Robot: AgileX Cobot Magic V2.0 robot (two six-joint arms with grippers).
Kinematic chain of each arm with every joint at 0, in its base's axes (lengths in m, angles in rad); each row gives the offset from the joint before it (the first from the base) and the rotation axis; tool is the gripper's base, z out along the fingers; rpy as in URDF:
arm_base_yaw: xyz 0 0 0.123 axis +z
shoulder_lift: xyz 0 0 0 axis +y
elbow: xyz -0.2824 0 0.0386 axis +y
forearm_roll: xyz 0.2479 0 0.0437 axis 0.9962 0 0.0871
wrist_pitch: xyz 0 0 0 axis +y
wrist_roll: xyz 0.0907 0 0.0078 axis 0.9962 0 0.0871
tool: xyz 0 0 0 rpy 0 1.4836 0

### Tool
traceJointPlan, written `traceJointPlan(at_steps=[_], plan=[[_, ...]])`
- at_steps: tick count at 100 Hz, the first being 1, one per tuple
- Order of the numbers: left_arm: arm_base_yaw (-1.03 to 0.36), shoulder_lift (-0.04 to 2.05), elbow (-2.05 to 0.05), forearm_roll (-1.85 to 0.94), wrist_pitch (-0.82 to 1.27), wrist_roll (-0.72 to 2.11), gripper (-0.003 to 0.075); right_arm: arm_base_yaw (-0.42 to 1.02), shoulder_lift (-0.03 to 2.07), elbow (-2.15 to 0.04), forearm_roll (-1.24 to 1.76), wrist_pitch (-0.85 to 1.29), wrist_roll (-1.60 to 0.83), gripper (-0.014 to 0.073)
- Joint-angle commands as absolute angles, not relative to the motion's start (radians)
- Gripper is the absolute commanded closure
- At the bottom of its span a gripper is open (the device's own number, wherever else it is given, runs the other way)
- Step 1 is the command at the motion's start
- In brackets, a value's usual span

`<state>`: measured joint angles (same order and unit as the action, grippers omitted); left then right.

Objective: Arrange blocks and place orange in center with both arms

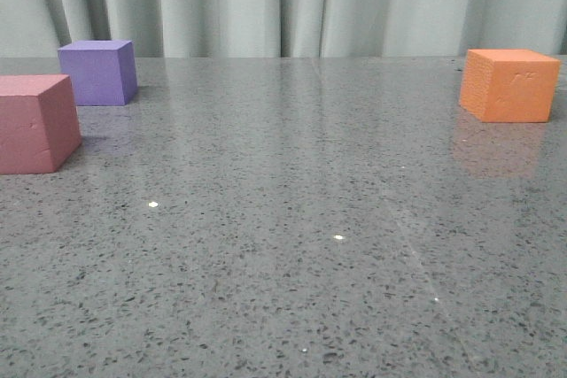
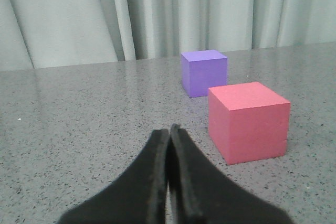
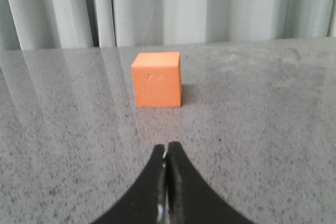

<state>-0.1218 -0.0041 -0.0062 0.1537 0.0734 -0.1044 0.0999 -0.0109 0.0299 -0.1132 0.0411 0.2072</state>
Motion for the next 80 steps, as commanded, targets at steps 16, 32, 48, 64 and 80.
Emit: traceJointPlan(at_steps=[16, 32, 48, 64, 80], plan=[[-0.117, -0.037, 0.049, 0.149, -0.015, -0.113, 0.0739, 0.093, -0.017, -0.058, -0.032, -0.039, 0.215, 0.0661], [-0.117, -0.037, 0.049, 0.149, -0.015, -0.113, 0.0739, 0.093, 0.081, -0.256, 0.017, 0.243, 0.215, 0.0661], [-0.117, -0.037, 0.049, 0.149, -0.015, -0.113, 0.0739, 0.093, 0.261, -0.49, -0.01, 0.474, 0.209, 0.0661], [-0.117, -0.037, 0.049, 0.149, -0.015, -0.113, 0.0739, 0.093, 0.469, -0.697, -0.03, 0.646, 0.209, 0.0661], [-0.117, -0.037, 0.049, 0.149, -0.015, -0.113, 0.0739, 0.093, 0.676, -0.847, -0.03, 0.699, 0.209, 0.0661]])
